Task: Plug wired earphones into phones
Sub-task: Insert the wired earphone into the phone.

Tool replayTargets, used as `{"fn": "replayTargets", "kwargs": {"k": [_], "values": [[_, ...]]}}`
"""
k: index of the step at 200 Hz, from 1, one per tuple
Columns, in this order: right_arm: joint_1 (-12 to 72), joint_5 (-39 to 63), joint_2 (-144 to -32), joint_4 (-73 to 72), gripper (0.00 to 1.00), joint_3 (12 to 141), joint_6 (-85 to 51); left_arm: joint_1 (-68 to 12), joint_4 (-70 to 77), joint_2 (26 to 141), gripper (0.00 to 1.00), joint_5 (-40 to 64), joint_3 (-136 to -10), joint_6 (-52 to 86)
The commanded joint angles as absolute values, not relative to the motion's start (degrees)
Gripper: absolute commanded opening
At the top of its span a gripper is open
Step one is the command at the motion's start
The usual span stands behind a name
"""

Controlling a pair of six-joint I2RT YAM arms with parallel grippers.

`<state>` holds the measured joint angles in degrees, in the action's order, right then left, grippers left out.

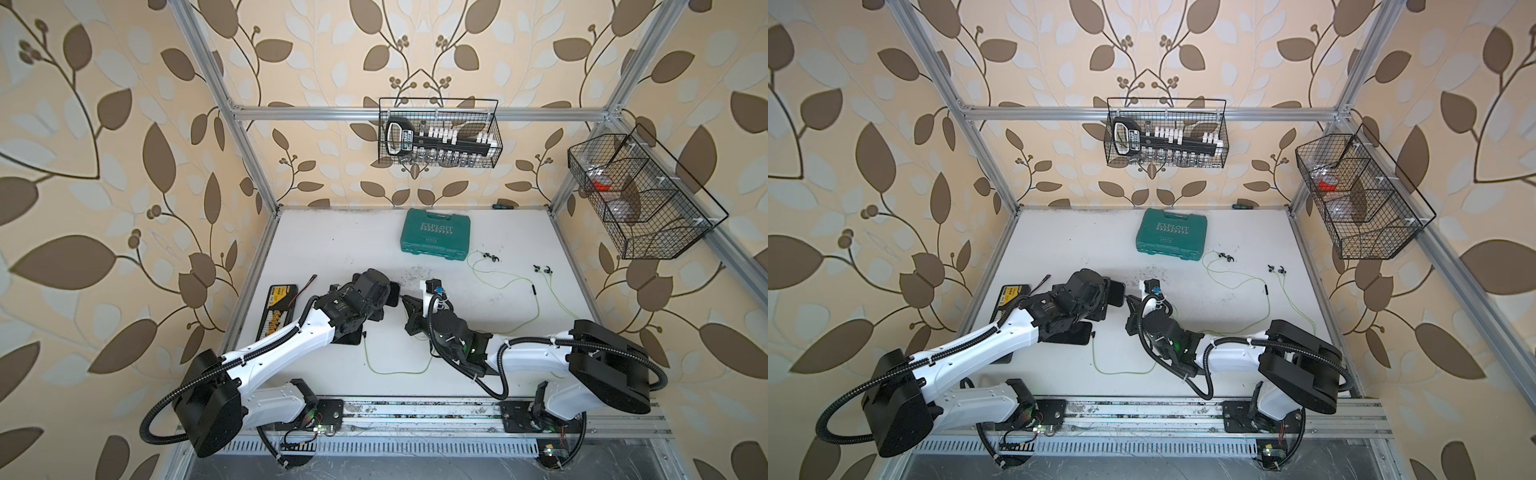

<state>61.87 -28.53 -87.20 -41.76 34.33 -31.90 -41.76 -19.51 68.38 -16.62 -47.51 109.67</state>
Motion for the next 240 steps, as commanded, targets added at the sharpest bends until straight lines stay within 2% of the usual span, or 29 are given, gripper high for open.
{"fn": "replayTargets", "kwargs": {"k": [1, 175, 240], "values": [[61.9, -29.0, -88.3, -41.6, 0.00, 35.5, -31.6, -43.1, -17.1, 68.5, 0.37, -17.6, -50.7, 109.2], [61.9, -23.8, -89.3, -38.8, 0.00, 39.9, -39.5, -43.3, -15.1, 66.3, 0.37, -18.3, -49.0, 112.2], [61.9, -19.5, -87.7, -44.2, 0.00, 35.8, -34.5, -43.3, -16.1, 64.1, 0.37, -16.9, -48.8, 112.0]]}}
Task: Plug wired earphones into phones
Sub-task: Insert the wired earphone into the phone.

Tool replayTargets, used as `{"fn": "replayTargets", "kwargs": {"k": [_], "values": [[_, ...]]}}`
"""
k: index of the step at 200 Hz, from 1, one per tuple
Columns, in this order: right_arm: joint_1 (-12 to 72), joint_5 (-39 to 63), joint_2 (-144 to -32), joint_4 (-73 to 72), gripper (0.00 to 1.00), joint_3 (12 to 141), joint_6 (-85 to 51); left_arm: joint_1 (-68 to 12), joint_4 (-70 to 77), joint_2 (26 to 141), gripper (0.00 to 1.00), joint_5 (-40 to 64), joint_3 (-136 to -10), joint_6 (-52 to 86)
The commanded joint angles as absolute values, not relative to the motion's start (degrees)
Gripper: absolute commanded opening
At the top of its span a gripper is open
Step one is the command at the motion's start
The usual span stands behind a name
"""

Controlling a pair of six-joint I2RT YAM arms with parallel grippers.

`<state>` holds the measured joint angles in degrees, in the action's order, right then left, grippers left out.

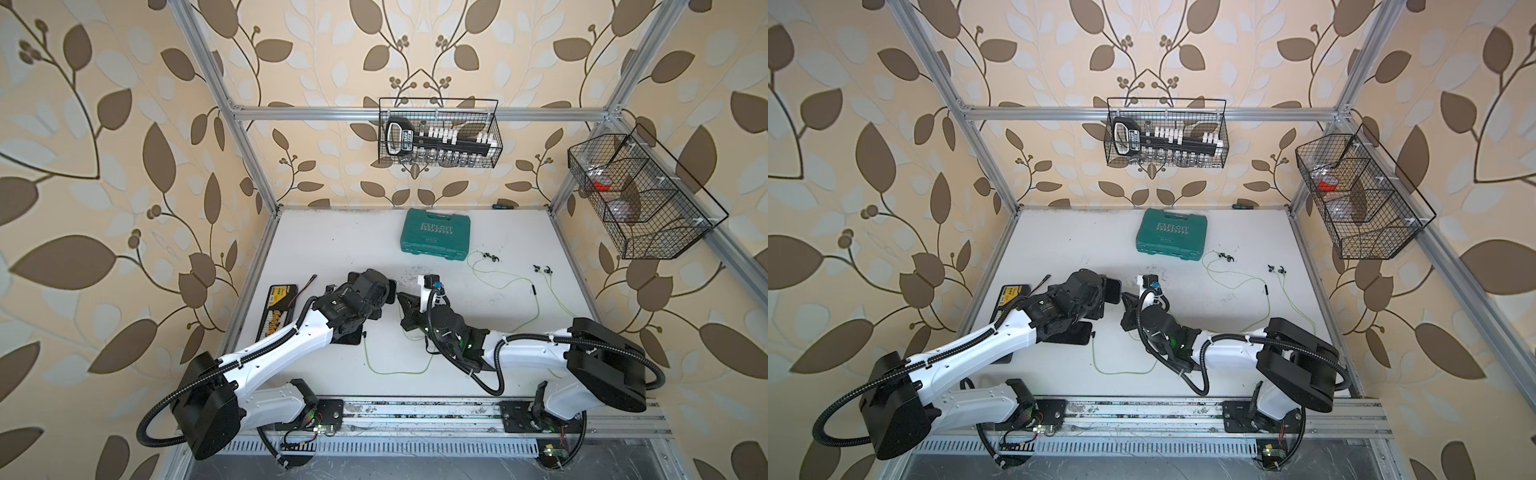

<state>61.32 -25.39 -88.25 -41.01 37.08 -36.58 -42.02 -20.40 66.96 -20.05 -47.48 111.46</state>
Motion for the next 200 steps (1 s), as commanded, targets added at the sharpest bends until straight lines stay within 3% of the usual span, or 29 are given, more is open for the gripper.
{"fn": "replayTargets", "kwargs": {"k": [1, 126, 200], "values": [[61.9, -19.5, -87.7, -44.1, 0.00, 35.8, -34.4, -43.3, -16.2, 64.0, 0.37, -16.9, -48.8, 111.9], [60.8, -16.8, -83.2, -43.3, 0.00, 33.7, -35.1, -43.3, -16.1, 60.8, 0.38, -14.4, -48.4, 109.9], [61.1, -20.6, -84.5, -38.7, 0.00, 38.2, -34.8, -43.3, -18.9, 60.1, 0.37, -14.8, -49.0, 109.1]]}}
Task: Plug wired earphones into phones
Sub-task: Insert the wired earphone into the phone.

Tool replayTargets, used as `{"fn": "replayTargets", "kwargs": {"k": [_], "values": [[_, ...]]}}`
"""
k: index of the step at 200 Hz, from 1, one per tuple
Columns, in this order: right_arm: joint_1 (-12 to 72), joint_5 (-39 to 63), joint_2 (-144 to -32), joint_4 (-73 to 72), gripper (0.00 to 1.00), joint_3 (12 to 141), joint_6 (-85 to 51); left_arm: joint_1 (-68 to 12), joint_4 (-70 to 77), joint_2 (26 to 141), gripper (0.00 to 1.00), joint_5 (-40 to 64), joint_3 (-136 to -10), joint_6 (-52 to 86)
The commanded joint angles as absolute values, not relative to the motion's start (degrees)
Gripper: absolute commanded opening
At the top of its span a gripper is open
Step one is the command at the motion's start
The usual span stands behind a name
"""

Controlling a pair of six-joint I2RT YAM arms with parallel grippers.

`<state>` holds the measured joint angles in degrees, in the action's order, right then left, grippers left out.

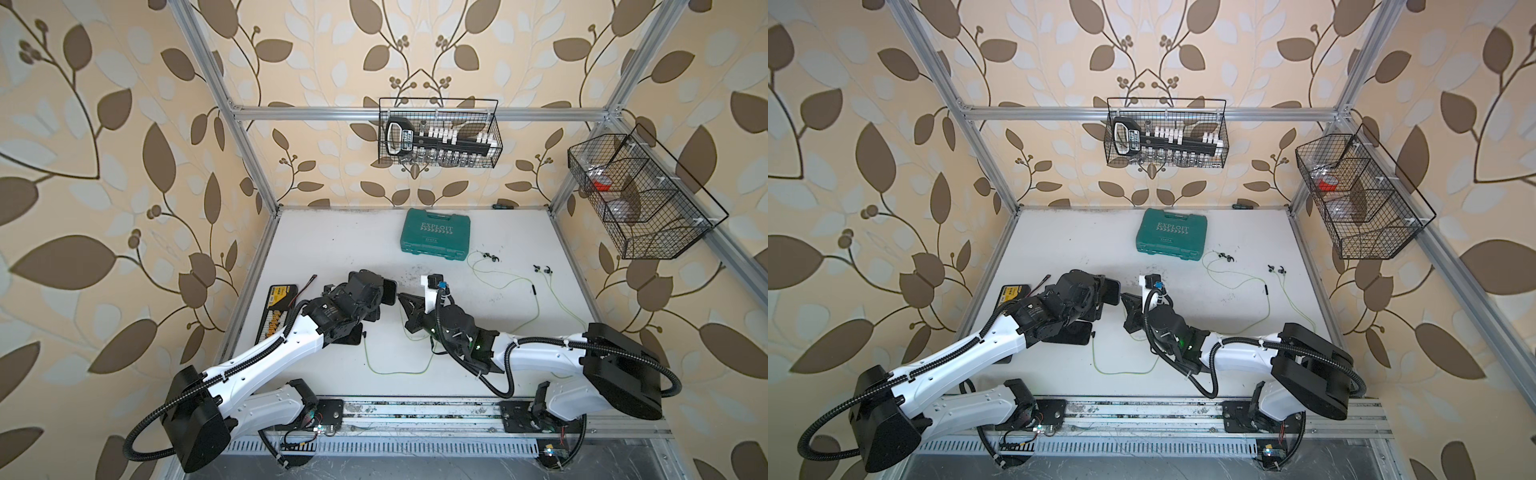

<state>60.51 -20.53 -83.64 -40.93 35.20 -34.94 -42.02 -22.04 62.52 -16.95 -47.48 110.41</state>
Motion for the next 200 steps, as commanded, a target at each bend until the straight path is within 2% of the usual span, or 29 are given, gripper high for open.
{"fn": "replayTargets", "kwargs": {"k": [1, 42, 149, 200], "values": [[61.2, -20.7, -84.5, -38.6, 0.00, 38.3, -34.8, -43.3, -18.9, 60.1, 0.37, -14.9, -49.0, 109.1], [63.6, -26.5, -85.8, -35.6, 0.00, 40.5, -33.0, -43.4, -19.0, 59.9, 0.37, -16.2, -48.6, 109.6], [64.3, -28.3, -84.6, -34.1, 0.00, 42.1, -39.3, -43.3, -18.3, 57.7, 0.38, -17.3, -47.1, 111.0], [65.2, -27.9, -86.0, -34.9, 0.00, 42.9, -35.4, -43.3, -16.5, 57.6, 0.38, -17.5, -46.8, 112.0]]}}
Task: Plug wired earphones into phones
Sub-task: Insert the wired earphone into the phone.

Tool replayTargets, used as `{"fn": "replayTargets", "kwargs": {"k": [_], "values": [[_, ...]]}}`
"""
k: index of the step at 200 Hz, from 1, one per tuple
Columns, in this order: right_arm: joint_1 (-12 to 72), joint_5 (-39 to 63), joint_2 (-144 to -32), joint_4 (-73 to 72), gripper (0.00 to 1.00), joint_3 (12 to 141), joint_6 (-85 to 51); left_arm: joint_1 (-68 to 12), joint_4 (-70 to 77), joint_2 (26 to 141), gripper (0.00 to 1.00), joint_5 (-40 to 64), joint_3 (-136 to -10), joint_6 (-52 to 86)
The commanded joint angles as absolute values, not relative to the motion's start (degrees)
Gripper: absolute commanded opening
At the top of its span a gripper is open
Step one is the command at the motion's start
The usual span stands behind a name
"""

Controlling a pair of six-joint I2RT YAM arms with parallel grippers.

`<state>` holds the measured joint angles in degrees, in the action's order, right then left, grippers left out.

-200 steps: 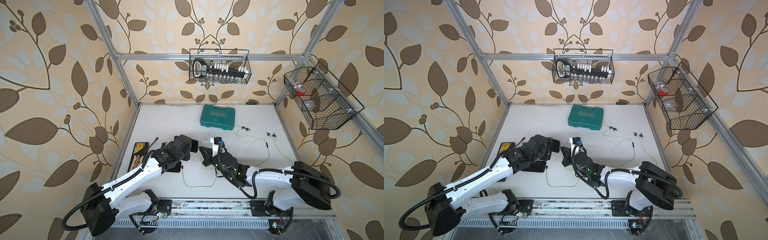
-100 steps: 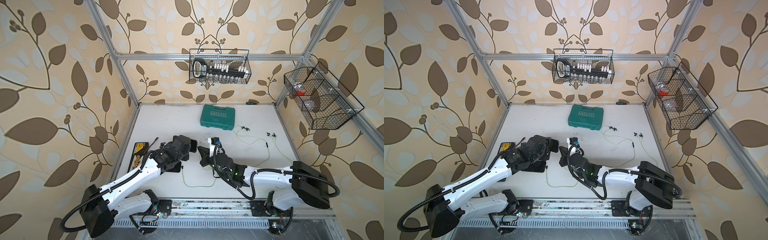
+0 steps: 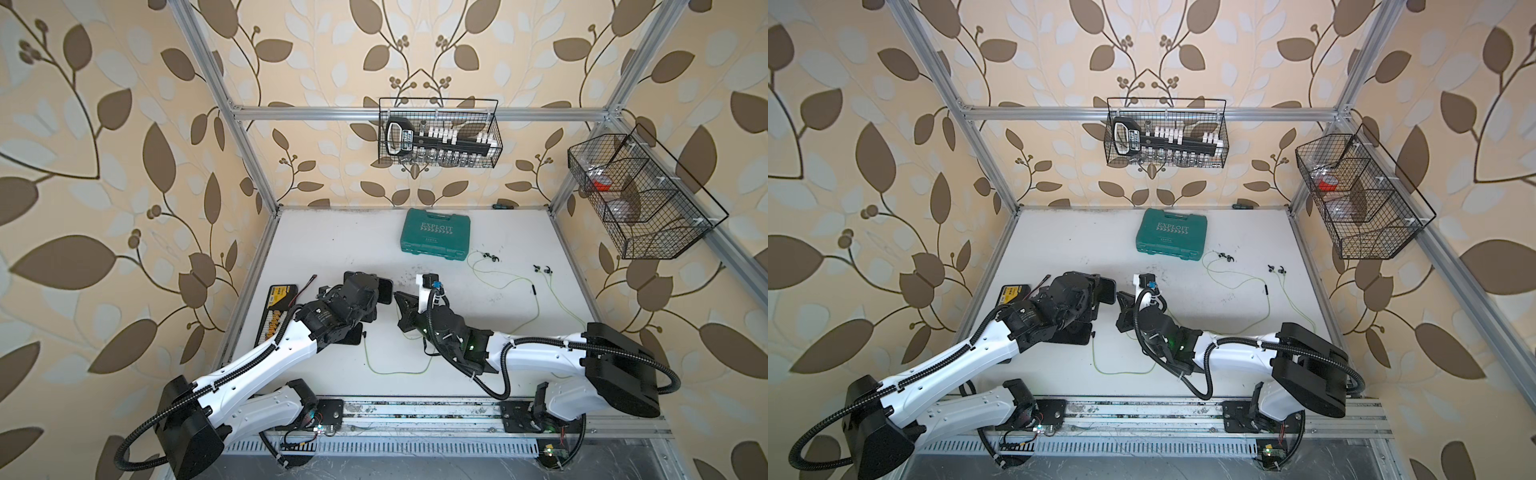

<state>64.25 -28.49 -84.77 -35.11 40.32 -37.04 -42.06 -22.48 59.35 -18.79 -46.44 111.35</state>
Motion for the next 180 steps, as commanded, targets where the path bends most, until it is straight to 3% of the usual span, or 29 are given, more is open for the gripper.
{"fn": "replayTargets", "kwargs": {"k": [1, 180], "values": [[65.2, -28.0, -86.1, -34.9, 0.00, 43.0, -35.3, -43.3, -16.7, 57.6, 0.38, -17.5, -46.8, 112.0], [67.9, -31.9, -87.5, -34.0, 0.00, 46.9, -35.8, -43.3, -17.8, 57.2, 0.38, -18.3, -47.0, 111.1]]}}
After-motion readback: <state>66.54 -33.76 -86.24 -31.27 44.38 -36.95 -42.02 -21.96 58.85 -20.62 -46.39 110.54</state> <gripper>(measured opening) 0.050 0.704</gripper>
